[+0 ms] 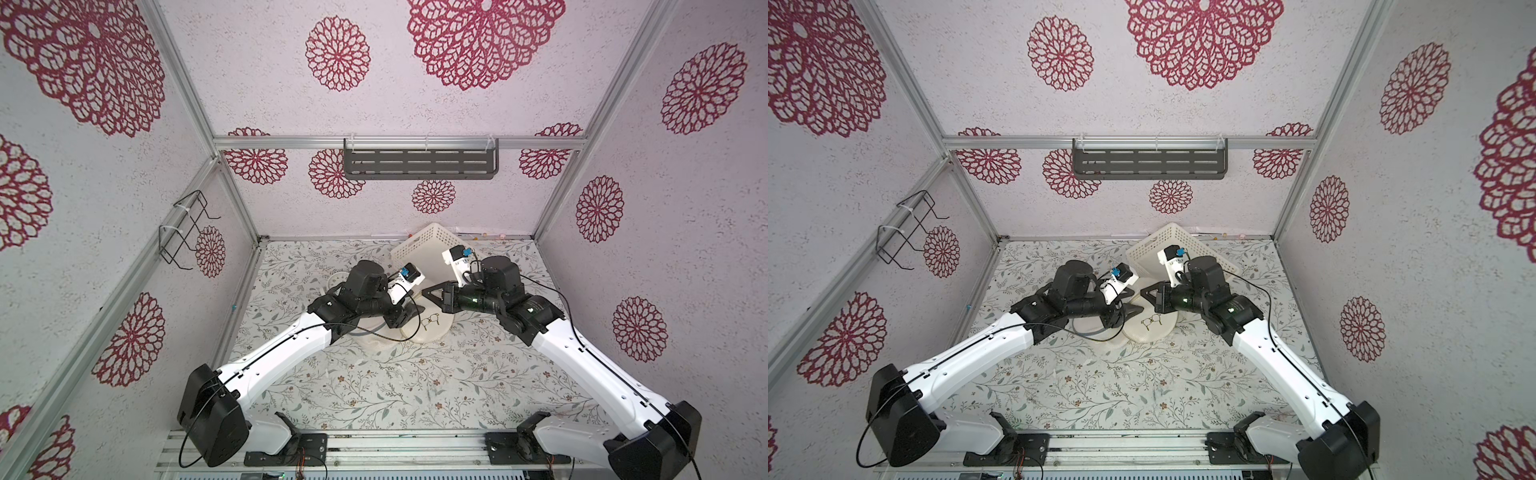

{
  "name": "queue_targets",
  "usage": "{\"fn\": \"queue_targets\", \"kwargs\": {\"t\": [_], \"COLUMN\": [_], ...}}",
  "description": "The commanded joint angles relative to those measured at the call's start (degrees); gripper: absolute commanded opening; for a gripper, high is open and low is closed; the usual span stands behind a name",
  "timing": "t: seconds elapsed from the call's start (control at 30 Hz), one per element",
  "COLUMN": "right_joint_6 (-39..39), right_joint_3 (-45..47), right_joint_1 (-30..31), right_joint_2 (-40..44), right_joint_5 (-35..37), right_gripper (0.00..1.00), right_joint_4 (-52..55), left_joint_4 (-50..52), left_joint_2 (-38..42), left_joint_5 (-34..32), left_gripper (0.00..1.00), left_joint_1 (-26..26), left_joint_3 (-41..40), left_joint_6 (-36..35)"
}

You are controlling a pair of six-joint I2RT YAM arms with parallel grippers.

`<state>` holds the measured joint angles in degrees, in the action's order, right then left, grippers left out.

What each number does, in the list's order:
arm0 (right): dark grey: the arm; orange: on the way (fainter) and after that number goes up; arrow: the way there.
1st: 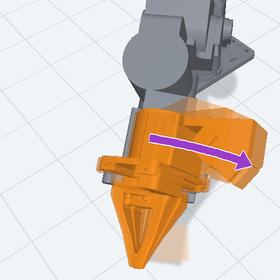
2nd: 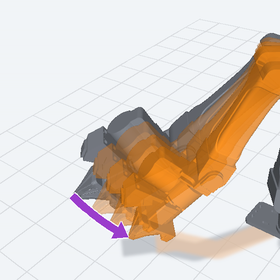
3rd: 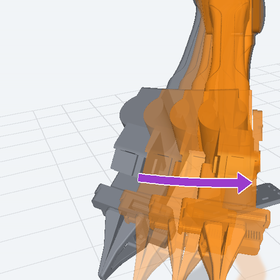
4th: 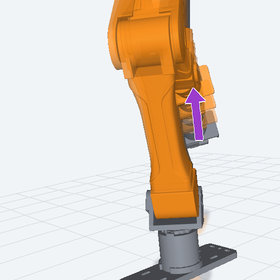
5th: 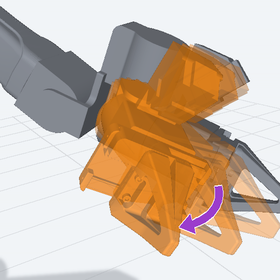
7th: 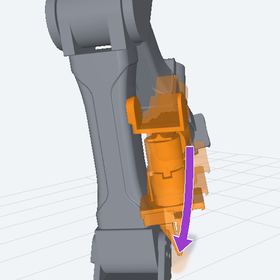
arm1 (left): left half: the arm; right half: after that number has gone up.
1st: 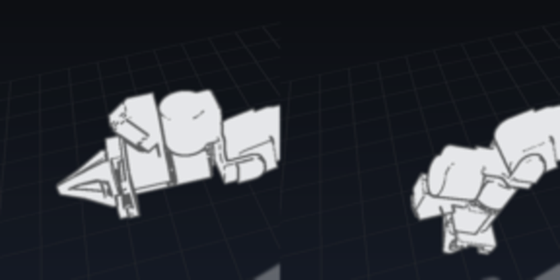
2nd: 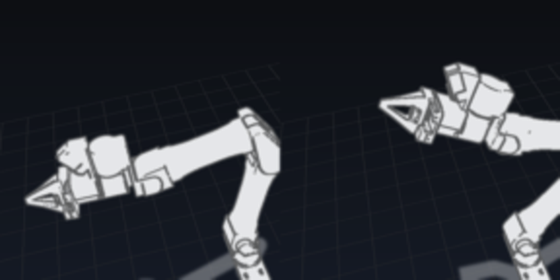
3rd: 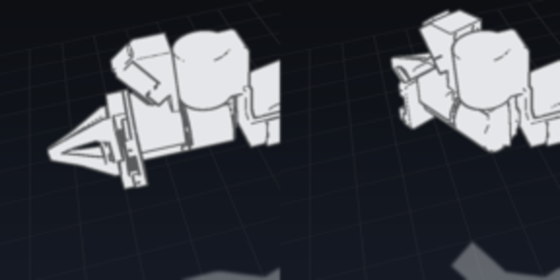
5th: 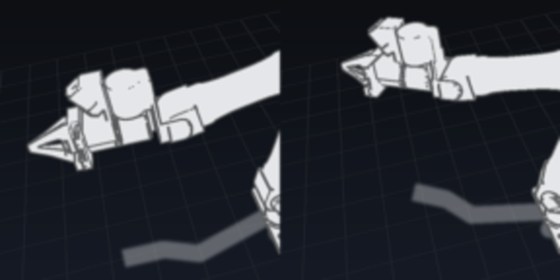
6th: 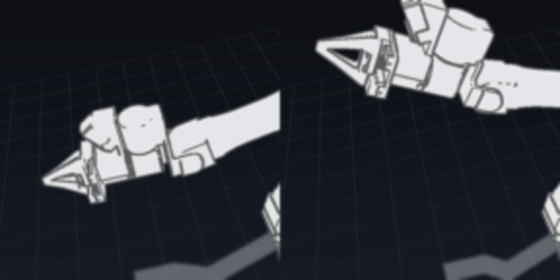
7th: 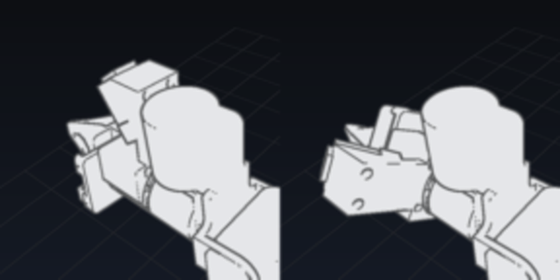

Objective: Turn the laundry bag inside out
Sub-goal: Zip the zipper on the laundry bag.

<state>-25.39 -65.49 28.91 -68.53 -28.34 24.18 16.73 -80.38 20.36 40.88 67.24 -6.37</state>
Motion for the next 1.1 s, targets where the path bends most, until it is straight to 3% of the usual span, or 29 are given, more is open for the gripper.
{"fn": "queue_targets", "kwargs": {"t": [0.0, 0.17, 0.3, 0.5, 0.63, 0.73, 0.83, 0.97, 1.07], "right_joint_6": [1.67, 1.19, -1.41, -8.34, -10.47, -10.75, -9.12, -4.48, -0.91], "right_joint_3": [-1.83, -1.91, -1.46, 6.65, 11.78, 11.46, 8.58, 4.47, 2.64], "right_joint_1": [0.11, 0.13, -2.04, -11.34, -12.98, -13.0, -12.99, -12.61, -11.67], "right_joint_2": [2.28, 2.79, 3.86, 9.29, 11.76, 11.6, 10.46, 8.44, 7.33], "right_joint_5": [0.15, 2.41, 8.24, 8.96, 8.04, 7.03, 5.7, 3.47, 3.12], "right_gripper": [0.0, 0.0, 0.0, 0.0, 0.0, 0.0, 0.0, 0.0, 0.0], "right_joint_4": [-0.45, -0.5, 0.56, 0.19, -0.8, -2.06, -2.34, -0.33, 1.21], "left_joint_4": [1.0, 1.01, 0.93, -7.58, -19.63, -21.3, -17.85, -11.81, -8.07], "left_joint_2": [0.23, 0.4, 1.2, 5.46, 8.29, 7.61, 6.43, 5.92, 6.98], "left_joint_5": [-0.3, 0.26, 0.67, -2.14, -3.88, -3.17, -3.04, -5.68, -9.95], "left_gripper": [0.52, 0.23, 0.0, 0.0, 0.0, 0.0, 0.14, 0.5, 0.62], "left_joint_1": [0.6, 0.6, 0.62, 0.6, 0.6, 0.67, 0.64, 0.59, 0.6], "left_joint_3": [0.85, 1.31, 1.55, -3.17, -9.23, -10.38, -10.03, -9.31, -9.04], "left_joint_6": [-1.17, -0.92, -0.18, 2.93, 8.72, 10.13, 8.8, 5.1, 2.33]}}
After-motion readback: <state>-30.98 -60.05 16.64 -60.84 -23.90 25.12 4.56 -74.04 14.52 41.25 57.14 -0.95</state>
